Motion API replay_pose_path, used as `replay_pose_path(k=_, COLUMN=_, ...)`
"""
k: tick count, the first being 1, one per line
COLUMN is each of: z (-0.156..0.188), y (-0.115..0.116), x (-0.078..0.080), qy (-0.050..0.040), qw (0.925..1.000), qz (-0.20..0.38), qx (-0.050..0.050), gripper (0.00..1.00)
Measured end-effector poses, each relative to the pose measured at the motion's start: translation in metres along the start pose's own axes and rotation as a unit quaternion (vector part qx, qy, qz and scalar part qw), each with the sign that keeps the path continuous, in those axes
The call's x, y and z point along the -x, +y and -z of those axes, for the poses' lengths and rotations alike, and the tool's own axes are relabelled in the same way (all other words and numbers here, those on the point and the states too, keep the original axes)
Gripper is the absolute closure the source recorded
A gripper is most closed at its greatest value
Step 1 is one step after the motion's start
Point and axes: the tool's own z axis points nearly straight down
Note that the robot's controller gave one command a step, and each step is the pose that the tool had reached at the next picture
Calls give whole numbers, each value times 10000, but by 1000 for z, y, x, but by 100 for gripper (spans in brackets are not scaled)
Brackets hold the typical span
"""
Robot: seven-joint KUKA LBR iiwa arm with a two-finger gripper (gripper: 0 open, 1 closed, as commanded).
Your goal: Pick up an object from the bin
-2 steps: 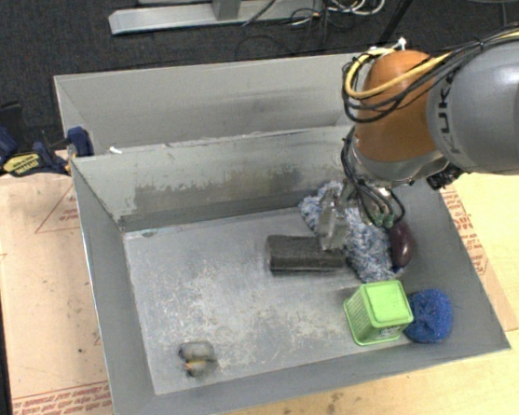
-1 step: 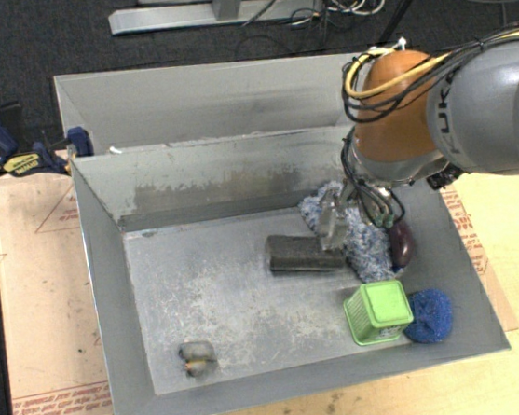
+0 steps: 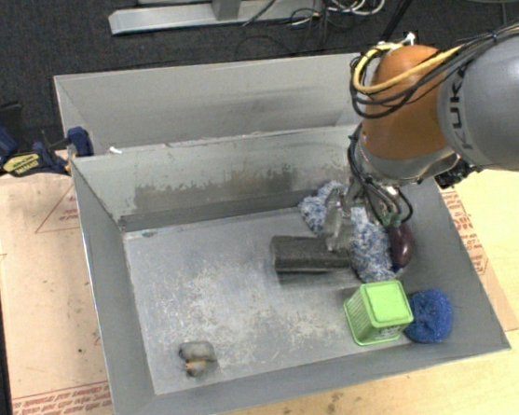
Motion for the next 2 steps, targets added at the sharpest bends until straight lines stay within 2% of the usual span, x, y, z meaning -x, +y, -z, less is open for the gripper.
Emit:
replay_pose_path(k=1, z=20, y=8, x=-5, qy=-19, qw=9999, qz=-132, qx=1, gripper=100)
replay_pose_path(k=2, z=27, y=26, x=-13, qy=-11, qw=10000, qz=38, qx=-3, gripper=100)
